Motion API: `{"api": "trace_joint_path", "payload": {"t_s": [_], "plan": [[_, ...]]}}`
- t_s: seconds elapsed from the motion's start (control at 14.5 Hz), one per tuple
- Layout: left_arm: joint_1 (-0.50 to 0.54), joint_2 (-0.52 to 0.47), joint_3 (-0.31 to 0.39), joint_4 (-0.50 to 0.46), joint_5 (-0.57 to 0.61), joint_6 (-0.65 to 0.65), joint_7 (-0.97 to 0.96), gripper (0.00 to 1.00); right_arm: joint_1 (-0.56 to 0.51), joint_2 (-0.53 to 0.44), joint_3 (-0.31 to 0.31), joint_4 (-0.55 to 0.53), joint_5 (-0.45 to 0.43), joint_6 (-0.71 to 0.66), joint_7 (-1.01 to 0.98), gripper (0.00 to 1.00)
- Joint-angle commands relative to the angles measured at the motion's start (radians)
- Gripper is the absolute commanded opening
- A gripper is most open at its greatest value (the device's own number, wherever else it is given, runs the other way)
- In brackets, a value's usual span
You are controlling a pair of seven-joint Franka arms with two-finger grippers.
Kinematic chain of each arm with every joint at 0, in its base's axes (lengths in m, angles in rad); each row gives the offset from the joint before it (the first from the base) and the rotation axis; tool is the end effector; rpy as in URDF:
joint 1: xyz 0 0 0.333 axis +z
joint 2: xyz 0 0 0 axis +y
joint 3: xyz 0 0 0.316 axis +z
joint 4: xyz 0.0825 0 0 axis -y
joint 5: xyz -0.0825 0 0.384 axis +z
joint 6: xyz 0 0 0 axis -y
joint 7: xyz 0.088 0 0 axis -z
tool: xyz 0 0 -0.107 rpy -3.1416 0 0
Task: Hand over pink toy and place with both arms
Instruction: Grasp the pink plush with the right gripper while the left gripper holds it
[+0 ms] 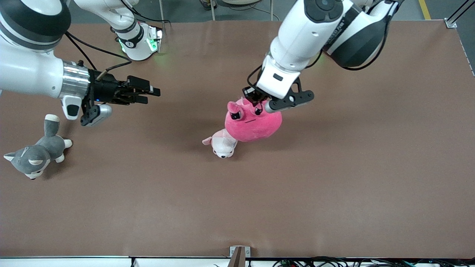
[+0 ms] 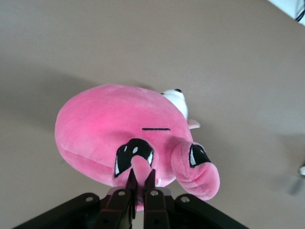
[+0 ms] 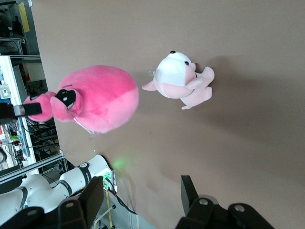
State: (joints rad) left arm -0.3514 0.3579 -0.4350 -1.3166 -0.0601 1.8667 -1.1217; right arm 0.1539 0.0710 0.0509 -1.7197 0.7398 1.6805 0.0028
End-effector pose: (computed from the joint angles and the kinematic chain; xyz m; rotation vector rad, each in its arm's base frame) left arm 0.5122 -0.4455 0.5734 2.7868 0.5469 -0.0524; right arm 0.5535 0.1807 0.5480 -2.4117 -0.0902 0.2284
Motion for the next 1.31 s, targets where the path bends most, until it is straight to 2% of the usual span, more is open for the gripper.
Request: {"api": "trace_joint_path", "payload": {"t_s": [0.0,0.21,0.48,0.69,0.97,1.24], "plan": [[-0.037,0.026,0.001,0.042,-0.007,0.034,-0.079,0.00,0.051,0.019,-0.008,0.002,0.024,0.045,0.025,0.73],[-0.060,0.036,0.001,0.043,-0.007,0.052,-0.121,0.00,0.090,0.030,-0.008,0.008,0.029,0.090,0.068,0.73],[-0.073,0.036,0.001,0.043,-0.007,0.069,-0.147,0.00,0.104,0.043,-0.008,0.026,0.099,0.090,0.137,0.73],[-0.078,0.038,0.001,0.043,-0.007,0.086,-0.164,0.00,0.144,0.061,-0.008,0.032,0.101,0.108,0.138,0.72],[-0.083,0.038,0.001,0.043,-0.007,0.086,-0.168,0.00,0.194,0.090,-0.008,0.037,0.104,0.197,0.158,0.71],[-0.093,0.038,0.001,0.043,-0.007,0.089,-0.174,0.00,0.237,0.127,-0.008,0.083,0.104,0.219,0.195,0.71]]}}
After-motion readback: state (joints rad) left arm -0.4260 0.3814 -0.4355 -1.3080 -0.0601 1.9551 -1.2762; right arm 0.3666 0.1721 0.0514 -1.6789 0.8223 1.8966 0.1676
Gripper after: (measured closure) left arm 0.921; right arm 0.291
